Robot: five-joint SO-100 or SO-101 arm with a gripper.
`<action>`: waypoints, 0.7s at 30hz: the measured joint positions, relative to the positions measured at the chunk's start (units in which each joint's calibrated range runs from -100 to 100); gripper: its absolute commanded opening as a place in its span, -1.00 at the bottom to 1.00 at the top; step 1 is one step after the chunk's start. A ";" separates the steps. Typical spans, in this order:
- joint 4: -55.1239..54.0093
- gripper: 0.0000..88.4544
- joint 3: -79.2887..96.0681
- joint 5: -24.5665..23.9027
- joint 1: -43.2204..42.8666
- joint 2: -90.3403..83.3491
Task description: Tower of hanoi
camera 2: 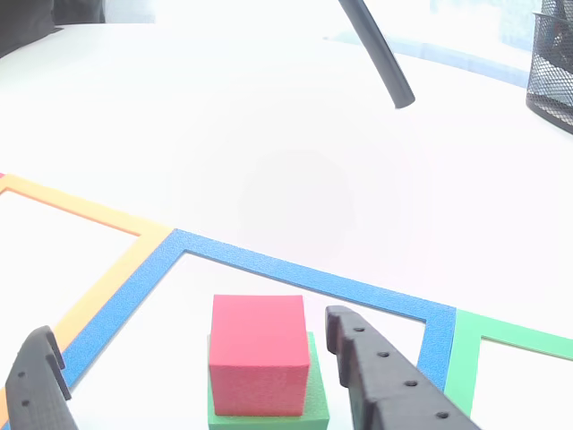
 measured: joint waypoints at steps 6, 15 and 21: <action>-0.08 -0.27 0.00 0.00 -0.47 0.00; -0.40 -0.43 0.00 0.00 -0.94 0.00; -0.40 -0.52 0.00 0.00 -0.94 0.00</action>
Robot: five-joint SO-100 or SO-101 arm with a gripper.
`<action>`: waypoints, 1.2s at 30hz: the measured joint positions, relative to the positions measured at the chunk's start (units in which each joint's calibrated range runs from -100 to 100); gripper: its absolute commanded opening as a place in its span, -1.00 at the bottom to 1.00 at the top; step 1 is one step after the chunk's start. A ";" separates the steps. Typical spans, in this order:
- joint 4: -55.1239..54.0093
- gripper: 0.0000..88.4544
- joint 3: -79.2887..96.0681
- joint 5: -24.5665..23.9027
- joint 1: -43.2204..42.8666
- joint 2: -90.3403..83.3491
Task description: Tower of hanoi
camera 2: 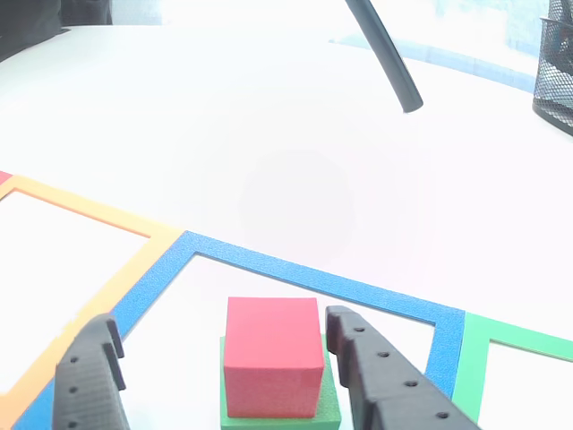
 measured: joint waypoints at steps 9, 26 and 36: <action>0.00 -0.62 0.09 0.00 0.00 0.00; -0.32 -0.81 1.68 0.00 -0.82 0.00; -0.40 -0.91 1.68 0.00 -1.05 0.00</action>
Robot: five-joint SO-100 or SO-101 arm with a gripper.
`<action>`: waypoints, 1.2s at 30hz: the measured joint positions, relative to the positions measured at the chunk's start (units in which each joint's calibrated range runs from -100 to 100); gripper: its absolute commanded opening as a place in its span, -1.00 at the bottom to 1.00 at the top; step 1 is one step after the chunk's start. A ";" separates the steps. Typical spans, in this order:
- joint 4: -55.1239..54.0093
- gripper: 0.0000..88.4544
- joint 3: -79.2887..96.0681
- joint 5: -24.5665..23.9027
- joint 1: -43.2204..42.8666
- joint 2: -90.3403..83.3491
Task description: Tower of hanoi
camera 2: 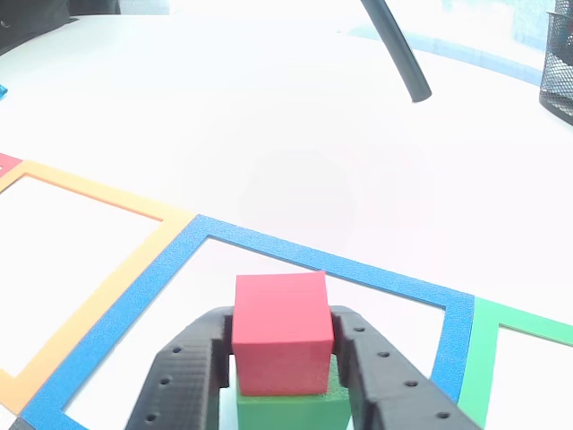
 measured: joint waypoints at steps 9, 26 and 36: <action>-0.48 -0.92 1.68 0.00 -0.35 -0.76; 22.25 -0.94 4.78 0.00 -0.70 -29.21; 54.25 -0.93 3.01 0.00 3.16 -52.76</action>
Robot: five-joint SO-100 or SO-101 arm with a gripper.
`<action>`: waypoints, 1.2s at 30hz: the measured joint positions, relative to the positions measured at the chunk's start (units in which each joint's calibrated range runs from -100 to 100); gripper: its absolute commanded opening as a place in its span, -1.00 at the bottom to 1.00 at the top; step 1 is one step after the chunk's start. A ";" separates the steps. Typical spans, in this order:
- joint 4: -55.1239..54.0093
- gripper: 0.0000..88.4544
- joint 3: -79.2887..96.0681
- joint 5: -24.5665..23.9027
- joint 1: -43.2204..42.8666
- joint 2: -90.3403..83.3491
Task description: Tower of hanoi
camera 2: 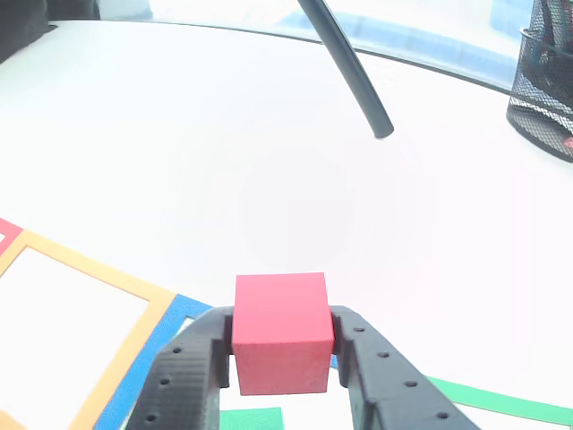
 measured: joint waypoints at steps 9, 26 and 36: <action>42.81 -0.93 -19.48 0.36 3.04 -16.55; 100.12 -0.93 -77.11 -2.52 13.46 -13.51; 108.26 -0.93 -78.71 -0.54 26.80 -16.29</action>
